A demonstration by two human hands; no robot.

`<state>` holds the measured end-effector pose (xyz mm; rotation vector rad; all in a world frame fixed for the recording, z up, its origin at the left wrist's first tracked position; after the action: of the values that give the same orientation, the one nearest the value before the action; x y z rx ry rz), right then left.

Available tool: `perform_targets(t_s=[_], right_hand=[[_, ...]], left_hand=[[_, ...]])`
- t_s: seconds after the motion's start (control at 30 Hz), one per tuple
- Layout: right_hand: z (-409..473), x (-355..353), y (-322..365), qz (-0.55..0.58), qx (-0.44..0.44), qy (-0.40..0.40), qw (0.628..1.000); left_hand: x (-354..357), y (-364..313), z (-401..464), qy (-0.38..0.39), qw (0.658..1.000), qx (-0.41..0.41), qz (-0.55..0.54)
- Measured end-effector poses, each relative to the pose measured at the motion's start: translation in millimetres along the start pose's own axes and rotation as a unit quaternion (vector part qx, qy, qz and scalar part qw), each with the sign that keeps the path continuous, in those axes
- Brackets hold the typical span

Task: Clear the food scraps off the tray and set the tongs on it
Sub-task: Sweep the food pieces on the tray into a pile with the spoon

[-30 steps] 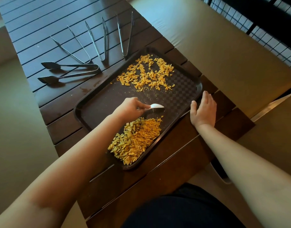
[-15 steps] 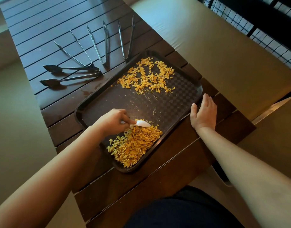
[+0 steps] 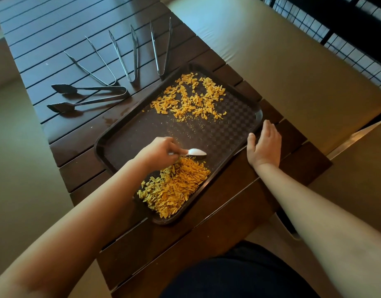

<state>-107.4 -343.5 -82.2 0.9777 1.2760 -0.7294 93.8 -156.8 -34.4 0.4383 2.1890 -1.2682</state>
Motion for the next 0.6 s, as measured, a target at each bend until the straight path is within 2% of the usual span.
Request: perform_targets(t_s=[0.1,0.17,0.23,0.33,0.47,0.53,0.6], right_hand=[[-0.7,1.5,-0.4,-0.001,0.003,0.005,1.000],[-0.9,2.0,-0.8,-0.002,0.003,0.005,1.000],[-0.1,2.0,-0.7,-0.002,0.004,0.005,1.000],[1.1,1.6,-0.4,-0.004,0.004,0.007,1.000],[-0.3,2.5,-1.6,-0.006,0.006,0.009,1.000],[-0.8,3.0,-1.5,-0.005,0.006,0.010,1.000],[0.3,3.4,-1.3,-0.004,0.004,0.011,1.000]], left_hand=[[3.2,-4.5,-7.8,0.043,0.998,0.033,0.011],[0.9,-7.0,-6.7,0.035,0.999,0.034,-0.005],[-5.8,-9.3,-0.5,-0.020,0.998,0.018,-0.049],[-19.2,-9.9,14.9,-0.141,0.985,-0.010,-0.097],[-37.4,5.0,29.8,-0.288,0.927,-0.097,-0.220],[-40.7,15.9,32.4,-0.318,0.902,-0.141,-0.257],[-40.1,21.9,35.2,-0.319,0.894,-0.164,-0.270]])
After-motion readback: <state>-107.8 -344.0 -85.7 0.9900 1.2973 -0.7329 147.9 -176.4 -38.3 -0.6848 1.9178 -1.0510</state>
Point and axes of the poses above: each hand's wrist, its own z-axis towards the middle knuckle, its own x-axis out of the palm, y = z × x, the point moved 5 cm from there along z, towards the middle knuckle, and after that the axes turned 15 degrees about -z, right-handed, at the moved point
